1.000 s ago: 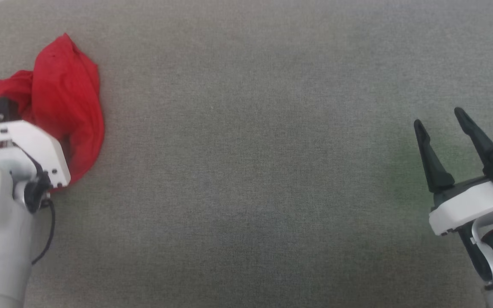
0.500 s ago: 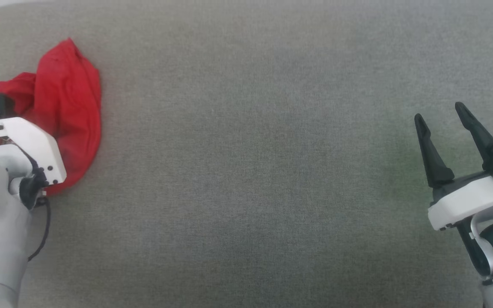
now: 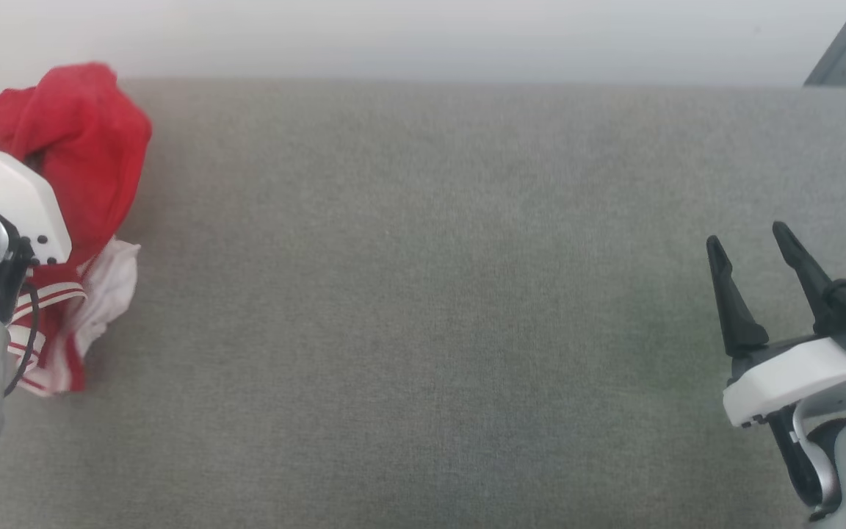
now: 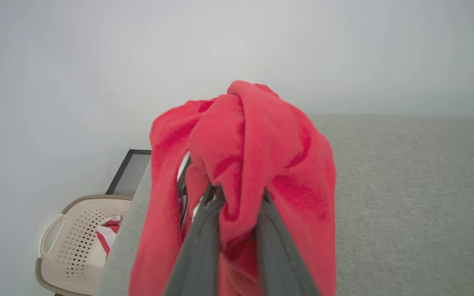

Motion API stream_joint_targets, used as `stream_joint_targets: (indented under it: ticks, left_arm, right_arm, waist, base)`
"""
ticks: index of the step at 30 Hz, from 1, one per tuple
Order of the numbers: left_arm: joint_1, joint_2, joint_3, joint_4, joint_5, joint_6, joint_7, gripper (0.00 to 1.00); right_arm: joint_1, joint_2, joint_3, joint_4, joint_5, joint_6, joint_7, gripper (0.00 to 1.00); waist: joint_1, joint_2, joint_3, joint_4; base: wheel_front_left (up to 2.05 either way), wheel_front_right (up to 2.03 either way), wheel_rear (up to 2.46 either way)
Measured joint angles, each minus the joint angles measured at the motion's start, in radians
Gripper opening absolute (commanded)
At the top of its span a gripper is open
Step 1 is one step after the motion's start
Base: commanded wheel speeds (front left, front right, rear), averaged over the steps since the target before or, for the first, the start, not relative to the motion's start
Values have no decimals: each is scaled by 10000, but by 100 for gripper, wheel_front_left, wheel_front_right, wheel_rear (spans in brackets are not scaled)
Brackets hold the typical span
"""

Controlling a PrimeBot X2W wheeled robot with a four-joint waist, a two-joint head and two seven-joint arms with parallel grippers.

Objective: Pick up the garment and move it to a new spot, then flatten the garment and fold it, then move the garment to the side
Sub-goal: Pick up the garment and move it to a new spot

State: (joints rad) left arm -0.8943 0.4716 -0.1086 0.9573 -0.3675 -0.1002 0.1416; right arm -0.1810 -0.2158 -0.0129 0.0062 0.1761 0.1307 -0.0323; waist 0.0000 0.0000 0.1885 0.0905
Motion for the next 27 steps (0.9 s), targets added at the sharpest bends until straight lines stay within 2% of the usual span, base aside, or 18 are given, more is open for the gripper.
stream_joint_targets:
  ticks: [6,13,19,27]
  left_arm:
    - [387,203,-205,-1676,98,31,336,0]
    - [1361,564,-362,-5233,35,268,1987,0]
    - [2108,771,-506,-7956,-148,430,3499,0]
    - [2675,723,-986,-10249,-368,619,4757,0]
  right_arm:
    - [214,253,-107,33,-94,0,-107,100]
    - [350,481,-307,35,-159,0,-211,100]
    - [488,598,-650,2,-263,0,-305,100]
    - [506,667,-1220,-69,-299,0,-414,100]
  waist:
    - [0,0,-659,110]
    - [0,0,-1275,-17]
    - [0,0,-1475,-476]
    - [0,0,-1495,-1436]
  base:
    - [0,0,0]
    - [0,0,0]
    - [0,0,0]
    - [0,0,0]
